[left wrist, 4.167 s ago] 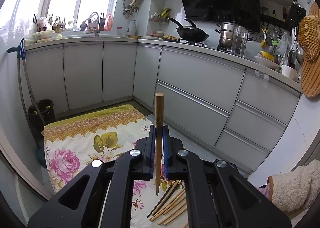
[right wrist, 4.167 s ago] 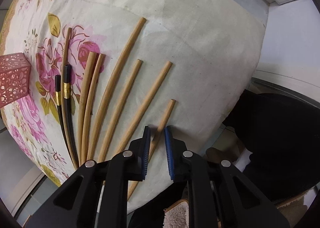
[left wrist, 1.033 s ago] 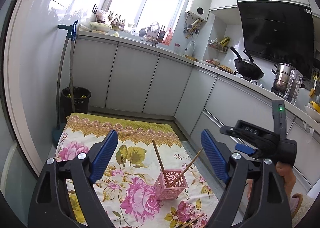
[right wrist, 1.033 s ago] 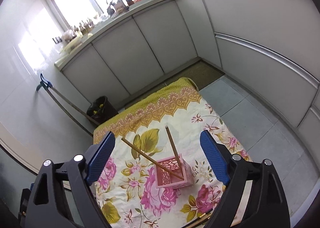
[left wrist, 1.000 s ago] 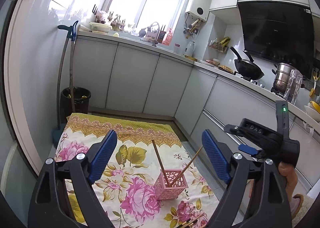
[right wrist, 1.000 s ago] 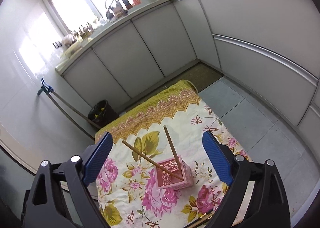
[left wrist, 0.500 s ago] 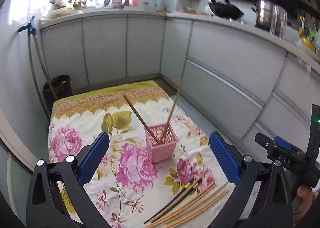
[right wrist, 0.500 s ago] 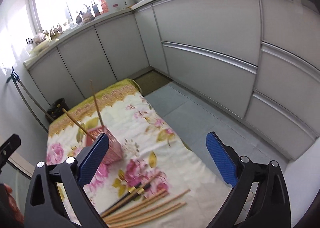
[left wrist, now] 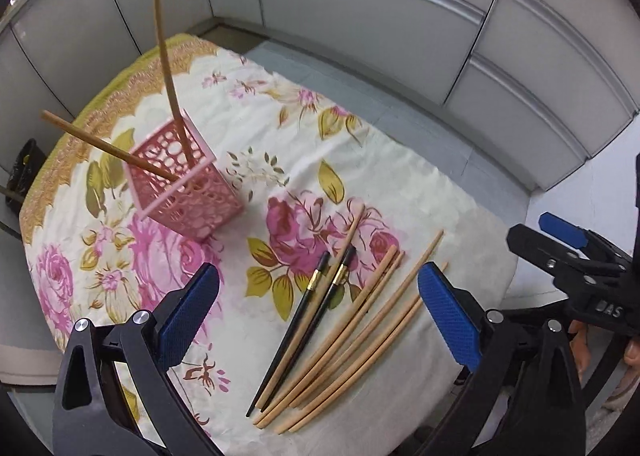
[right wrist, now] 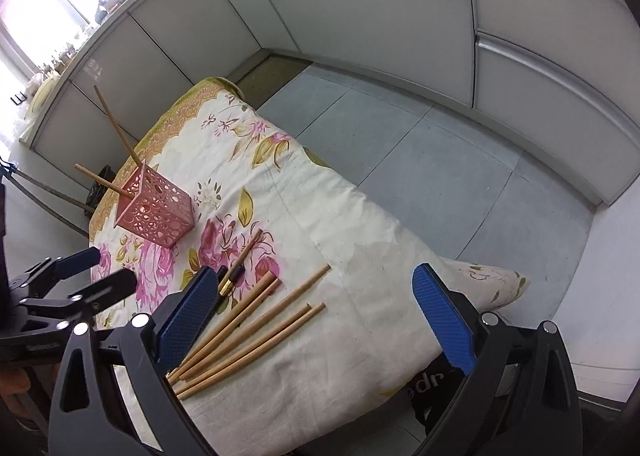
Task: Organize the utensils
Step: 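Move the left tool back to the chopsticks and grasp one, then lift the chopstick with the left tool while the right tool grasps another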
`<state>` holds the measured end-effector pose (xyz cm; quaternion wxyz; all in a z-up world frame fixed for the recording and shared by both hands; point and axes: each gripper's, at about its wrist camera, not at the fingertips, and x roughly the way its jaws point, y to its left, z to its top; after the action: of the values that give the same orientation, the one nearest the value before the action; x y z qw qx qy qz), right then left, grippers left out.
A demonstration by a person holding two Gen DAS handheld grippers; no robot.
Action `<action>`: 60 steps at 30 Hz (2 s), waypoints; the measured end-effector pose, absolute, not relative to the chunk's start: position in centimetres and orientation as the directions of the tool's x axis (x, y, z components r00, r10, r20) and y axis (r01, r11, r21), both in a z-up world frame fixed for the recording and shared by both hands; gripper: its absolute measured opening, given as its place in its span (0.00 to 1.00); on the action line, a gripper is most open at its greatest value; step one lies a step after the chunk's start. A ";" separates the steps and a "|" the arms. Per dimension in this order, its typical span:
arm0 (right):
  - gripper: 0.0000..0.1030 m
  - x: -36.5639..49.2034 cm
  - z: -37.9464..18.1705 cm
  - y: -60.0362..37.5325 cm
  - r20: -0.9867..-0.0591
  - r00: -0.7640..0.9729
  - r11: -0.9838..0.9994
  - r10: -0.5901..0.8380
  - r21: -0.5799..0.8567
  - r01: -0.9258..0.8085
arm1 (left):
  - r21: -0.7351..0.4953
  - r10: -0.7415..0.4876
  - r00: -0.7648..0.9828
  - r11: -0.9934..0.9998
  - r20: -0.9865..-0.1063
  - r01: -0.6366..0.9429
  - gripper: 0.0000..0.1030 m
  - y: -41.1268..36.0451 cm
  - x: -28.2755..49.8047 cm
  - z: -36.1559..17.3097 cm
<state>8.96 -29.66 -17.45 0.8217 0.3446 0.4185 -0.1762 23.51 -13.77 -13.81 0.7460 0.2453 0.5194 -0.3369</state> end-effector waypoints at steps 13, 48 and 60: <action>0.92 9.1 -18.3 -30.8 -0.811 0.580 0.666 0.074 0.473 0.577 | 0.060 0.013 0.069 0.669 -0.998 0.741 0.41 -15.9 28.0 -22.4; 0.87 17.5 -18.4 -28.0 -0.889 0.434 0.744 0.148 0.389 0.543 | -0.089 -0.296 0.276 0.812 -0.914 0.576 0.06 -4.5 26.5 -15.6; 0.24 25.4 -24.1 -26.7 -0.936 0.153 0.638 0.316 0.329 0.697 | -0.141 -0.450 0.500 0.831 -0.740 0.538 0.06 2.3 24.1 -5.0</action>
<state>25.39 -26.70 -24.11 0.6457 0.3995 0.6340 -0.1472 24.12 2.30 -5.01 0.8644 0.0539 0.4101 -0.2858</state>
